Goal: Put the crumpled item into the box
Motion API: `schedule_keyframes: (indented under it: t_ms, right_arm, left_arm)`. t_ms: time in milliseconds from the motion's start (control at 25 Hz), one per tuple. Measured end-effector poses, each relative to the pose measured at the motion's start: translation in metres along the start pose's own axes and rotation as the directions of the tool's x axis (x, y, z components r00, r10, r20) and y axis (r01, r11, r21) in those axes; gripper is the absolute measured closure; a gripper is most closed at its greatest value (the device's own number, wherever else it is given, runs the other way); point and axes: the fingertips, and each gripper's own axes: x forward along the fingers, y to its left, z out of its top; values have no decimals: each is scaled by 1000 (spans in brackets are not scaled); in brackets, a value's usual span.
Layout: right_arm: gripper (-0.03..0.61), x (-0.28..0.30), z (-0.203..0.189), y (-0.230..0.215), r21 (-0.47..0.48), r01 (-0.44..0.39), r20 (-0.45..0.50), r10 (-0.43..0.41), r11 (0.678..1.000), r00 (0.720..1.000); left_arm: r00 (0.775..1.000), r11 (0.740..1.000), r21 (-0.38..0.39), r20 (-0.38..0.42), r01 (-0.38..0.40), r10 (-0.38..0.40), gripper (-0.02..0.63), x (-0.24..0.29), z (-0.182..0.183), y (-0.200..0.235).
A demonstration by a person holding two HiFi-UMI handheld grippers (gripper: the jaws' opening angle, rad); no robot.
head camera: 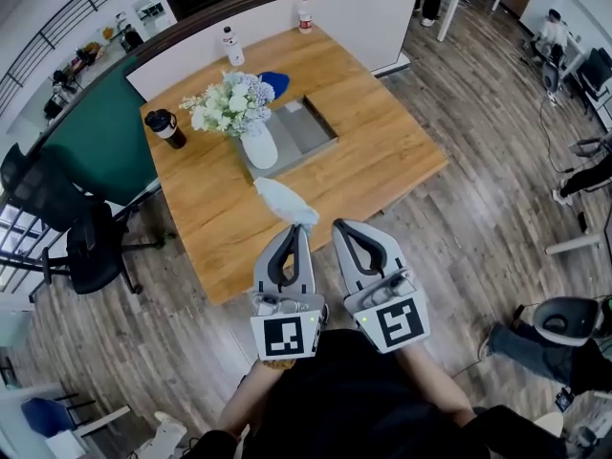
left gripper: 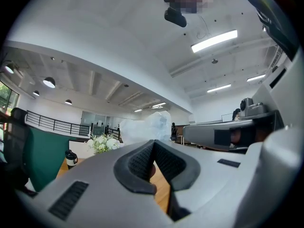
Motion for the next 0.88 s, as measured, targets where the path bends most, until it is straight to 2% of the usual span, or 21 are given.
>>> schedule_keyframes:
  t_ms: [240,680,880]
  right_arm:
    - [574,4,-7,-28,2,-49,-6,49,999,999]
    - [574,-1,-15,-88,72,-114,0,114,991,993]
    - [574,-12,-34,-125,116,-135,-56,142,984,988]
  left_arm:
    - [999,999,8,-3,-34,34,591,26,-6,-15]
    - [996,996,43,-35,-79,81,591,66,-10,-50]
    - [992,992,58,-44,-115,117,591,86,-11,-75]
